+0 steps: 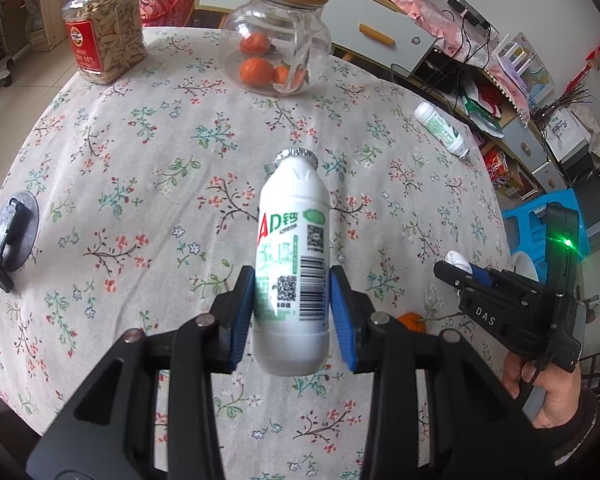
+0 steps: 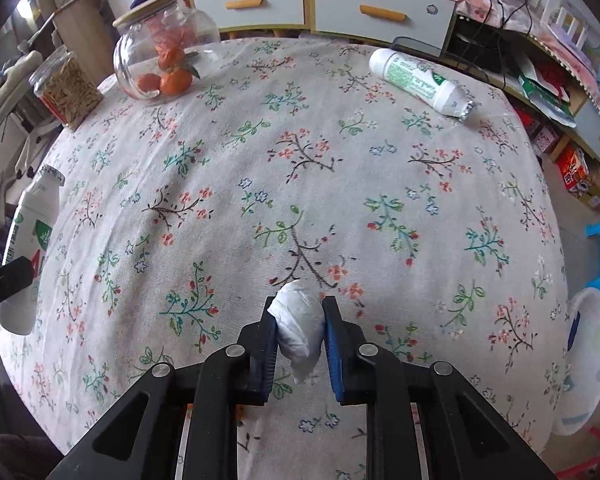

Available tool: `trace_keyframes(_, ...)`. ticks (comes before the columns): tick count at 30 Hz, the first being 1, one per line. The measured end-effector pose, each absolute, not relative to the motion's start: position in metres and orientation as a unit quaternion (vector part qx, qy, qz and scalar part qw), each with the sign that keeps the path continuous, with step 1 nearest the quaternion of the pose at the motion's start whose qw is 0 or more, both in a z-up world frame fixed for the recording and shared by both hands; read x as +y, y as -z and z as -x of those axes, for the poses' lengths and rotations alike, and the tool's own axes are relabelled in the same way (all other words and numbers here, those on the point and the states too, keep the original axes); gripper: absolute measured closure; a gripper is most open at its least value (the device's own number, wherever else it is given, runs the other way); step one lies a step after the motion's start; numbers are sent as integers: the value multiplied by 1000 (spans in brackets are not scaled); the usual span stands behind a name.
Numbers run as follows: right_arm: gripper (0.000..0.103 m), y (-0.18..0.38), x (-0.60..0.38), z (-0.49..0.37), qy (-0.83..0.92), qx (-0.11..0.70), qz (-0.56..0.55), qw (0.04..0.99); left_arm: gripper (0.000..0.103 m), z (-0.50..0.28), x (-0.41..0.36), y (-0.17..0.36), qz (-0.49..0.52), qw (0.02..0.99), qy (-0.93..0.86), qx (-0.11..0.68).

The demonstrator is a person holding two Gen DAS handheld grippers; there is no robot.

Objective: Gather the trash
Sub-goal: 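Carry the tissue ball over the bucket and open the right gripper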

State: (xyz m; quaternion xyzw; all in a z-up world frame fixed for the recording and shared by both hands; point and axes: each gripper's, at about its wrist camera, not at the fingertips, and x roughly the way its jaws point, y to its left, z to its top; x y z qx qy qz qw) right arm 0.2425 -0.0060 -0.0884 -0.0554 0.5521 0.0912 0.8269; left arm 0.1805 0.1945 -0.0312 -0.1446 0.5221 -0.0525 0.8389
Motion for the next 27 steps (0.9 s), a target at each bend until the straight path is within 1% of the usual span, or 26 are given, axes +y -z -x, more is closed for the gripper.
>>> trace_keyframes(6,81,74,-46,-238,-76,542,26,837,64,-180,175,26,140,842,65,517)
trace_keyframes(12,81,63,-107,-235,-45,536,-11,843,64,-181,146,24,131,843,86,514)
trace_keyframes(18,81,54,-171,-223,-14,531,-59,845,64,-188,107,25,120,841,108,516)
trace_keyframes(27,81,47,-275,-191,46,521,-113,845,64,-196,27,30,101,832,155,523)
